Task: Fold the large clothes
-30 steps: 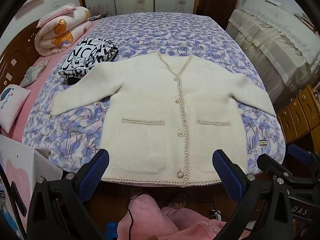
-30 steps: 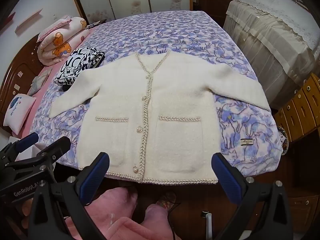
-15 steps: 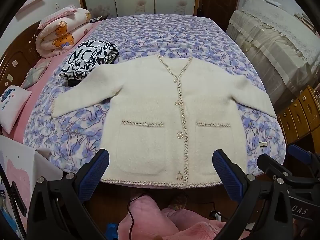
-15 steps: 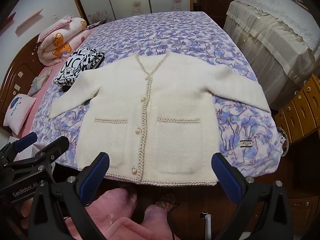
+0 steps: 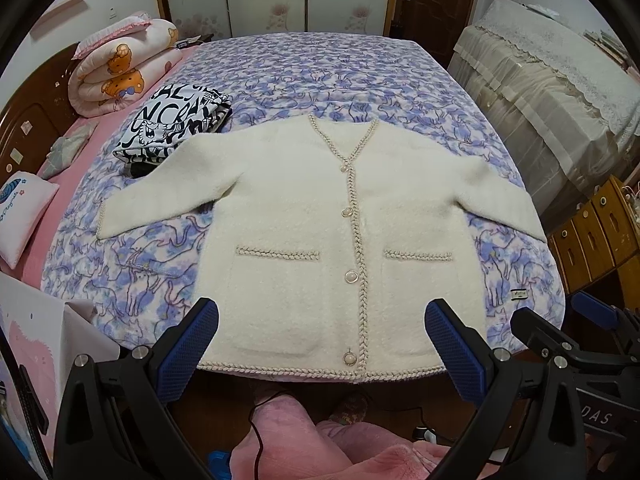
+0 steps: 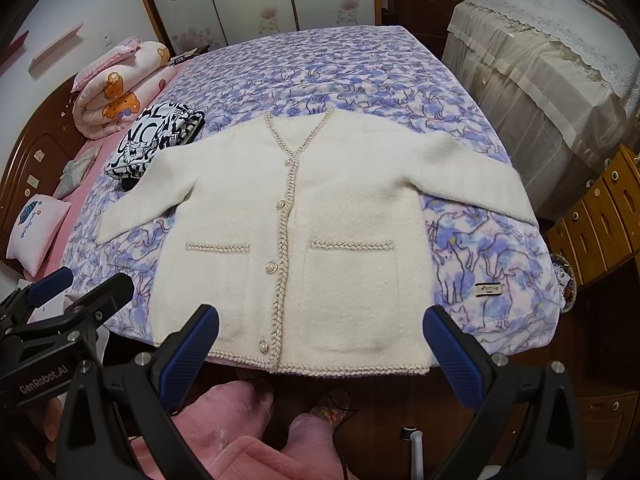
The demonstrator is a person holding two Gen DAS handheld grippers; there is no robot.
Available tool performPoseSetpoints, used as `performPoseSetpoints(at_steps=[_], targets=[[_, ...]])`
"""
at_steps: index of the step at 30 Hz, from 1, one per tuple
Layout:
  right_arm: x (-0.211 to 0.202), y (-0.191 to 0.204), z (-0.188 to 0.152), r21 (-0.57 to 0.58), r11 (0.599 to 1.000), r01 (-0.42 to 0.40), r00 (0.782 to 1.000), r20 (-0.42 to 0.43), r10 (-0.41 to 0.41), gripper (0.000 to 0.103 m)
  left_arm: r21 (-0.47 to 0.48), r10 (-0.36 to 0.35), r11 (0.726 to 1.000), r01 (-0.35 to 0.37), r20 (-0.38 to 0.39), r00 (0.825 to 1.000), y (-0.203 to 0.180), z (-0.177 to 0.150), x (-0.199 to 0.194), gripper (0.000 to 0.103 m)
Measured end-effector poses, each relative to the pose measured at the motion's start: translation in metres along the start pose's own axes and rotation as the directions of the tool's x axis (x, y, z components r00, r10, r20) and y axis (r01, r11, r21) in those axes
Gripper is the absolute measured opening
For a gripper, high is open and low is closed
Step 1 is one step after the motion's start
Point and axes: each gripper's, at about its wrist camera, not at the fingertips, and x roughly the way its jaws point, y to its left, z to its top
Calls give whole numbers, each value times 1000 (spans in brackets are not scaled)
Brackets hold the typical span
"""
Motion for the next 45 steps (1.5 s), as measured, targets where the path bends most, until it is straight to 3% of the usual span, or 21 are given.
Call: performPoseSetpoints(at_steps=[8, 23, 32, 39, 45], targets=[[2, -1, -1, 1, 1000, -1, 1000, 11, 1, 102, 2, 9, 1000, -9, 0, 1000, -2, 3, 2, 102], [14, 1, 30, -56, 998, -10, 999, 53, 13, 102, -39, 54, 998, -53, 37, 998, 1, 30, 6, 102], [18, 11, 48, -99, 995, 2, 996, 90, 6, 102, -13, 73, 997, -73, -9, 997, 4, 54, 30, 102], [34, 34, 63, -82, 996, 16, 997, 81, -9, 102, -3, 46, 999, -47, -67, 997, 39, 67, 59, 102], [68, 77, 82, -7, 1000, 12, 1000, -3, -12, 102, -57, -25, 998, 17, -126, 992, 124, 87, 86, 102]])
